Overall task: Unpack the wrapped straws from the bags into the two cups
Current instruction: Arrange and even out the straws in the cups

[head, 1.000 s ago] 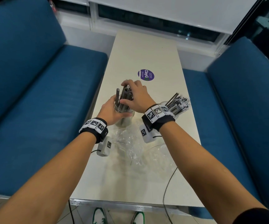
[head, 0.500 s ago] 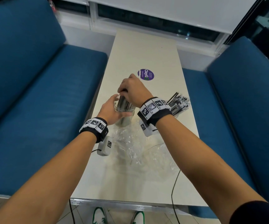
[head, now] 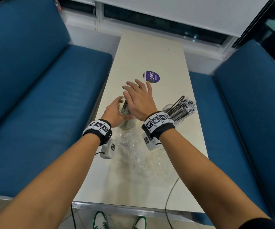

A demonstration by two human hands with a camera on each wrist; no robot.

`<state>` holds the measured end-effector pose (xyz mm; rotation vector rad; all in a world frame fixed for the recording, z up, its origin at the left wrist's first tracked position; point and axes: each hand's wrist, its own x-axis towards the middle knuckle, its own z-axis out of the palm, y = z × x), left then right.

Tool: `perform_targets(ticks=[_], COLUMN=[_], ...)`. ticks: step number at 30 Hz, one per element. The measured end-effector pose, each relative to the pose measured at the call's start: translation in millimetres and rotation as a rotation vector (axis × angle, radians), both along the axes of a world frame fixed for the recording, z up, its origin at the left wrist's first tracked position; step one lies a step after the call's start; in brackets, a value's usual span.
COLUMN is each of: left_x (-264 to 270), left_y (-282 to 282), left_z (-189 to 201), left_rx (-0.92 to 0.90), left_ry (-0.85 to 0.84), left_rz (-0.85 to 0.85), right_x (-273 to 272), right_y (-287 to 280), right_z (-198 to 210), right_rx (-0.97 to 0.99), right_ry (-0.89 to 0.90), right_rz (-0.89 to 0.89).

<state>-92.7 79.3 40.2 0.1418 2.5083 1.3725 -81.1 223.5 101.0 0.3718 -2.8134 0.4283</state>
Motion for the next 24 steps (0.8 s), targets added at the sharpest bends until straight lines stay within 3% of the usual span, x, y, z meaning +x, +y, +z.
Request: perform_targets(ticks=[5, 9, 16, 24], left_x=[2.8, 5.5, 7.9, 8.9], left_y=[1.3, 2.1, 2.8, 2.9], left_z=[5.5, 6.7, 12.1, 11.3], left_rx=[0.061, 0.066, 0.055, 0.062], left_ry=[0.012, 0.011, 0.019, 0.017], left_rz=[0.001, -0.003, -0.013, 0.009], right_x=[-8.7, -13.4, -17.9, -15.0], right_y=[5.7, 5.7, 1.3, -10.5], right_z=[10.0, -4.0, -8.0, -13.0], right_rx=[-0.121, -0.154, -0.35, -0.484], right_ry=[0.016, -0.075, -0.003, 0.285], right_rz=[0.004, 0.02, -0.098, -0.247])
